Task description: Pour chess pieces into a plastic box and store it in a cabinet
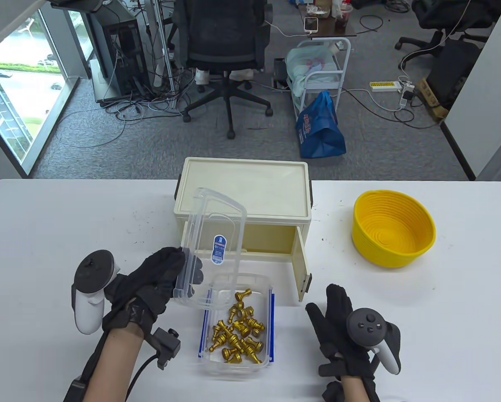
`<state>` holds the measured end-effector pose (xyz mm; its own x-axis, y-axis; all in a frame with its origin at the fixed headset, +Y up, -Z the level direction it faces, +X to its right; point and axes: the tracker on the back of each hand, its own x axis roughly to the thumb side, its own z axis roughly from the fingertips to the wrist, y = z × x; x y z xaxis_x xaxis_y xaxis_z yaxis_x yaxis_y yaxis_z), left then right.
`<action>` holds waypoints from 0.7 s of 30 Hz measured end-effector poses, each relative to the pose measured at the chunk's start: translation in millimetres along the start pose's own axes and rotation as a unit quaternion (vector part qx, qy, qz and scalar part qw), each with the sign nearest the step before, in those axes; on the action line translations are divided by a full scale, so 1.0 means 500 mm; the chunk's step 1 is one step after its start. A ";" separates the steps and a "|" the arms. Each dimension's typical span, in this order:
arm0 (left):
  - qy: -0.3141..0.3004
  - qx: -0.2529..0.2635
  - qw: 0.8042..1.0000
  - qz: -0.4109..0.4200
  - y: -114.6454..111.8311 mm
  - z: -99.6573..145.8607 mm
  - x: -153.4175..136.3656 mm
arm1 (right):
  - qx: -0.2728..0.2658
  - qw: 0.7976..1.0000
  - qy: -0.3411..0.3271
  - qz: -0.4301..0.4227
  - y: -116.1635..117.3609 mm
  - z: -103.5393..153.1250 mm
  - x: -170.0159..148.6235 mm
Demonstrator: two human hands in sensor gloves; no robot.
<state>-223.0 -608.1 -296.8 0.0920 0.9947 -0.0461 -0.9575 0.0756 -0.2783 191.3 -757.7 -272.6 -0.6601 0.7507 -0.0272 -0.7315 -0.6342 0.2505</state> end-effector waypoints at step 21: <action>0.094 -0.032 0.990 0.099 -0.072 -0.002 -0.226 | 0.001 1.000 0.001 0.001 -0.001 0.000 -0.001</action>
<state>-198.8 -723.0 -282.4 -0.0404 0.9589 -0.2810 -0.9432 -0.1294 -0.3061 192.2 -757.8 -272.8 -0.6625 0.7485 -0.0286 -0.7294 -0.6360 0.2520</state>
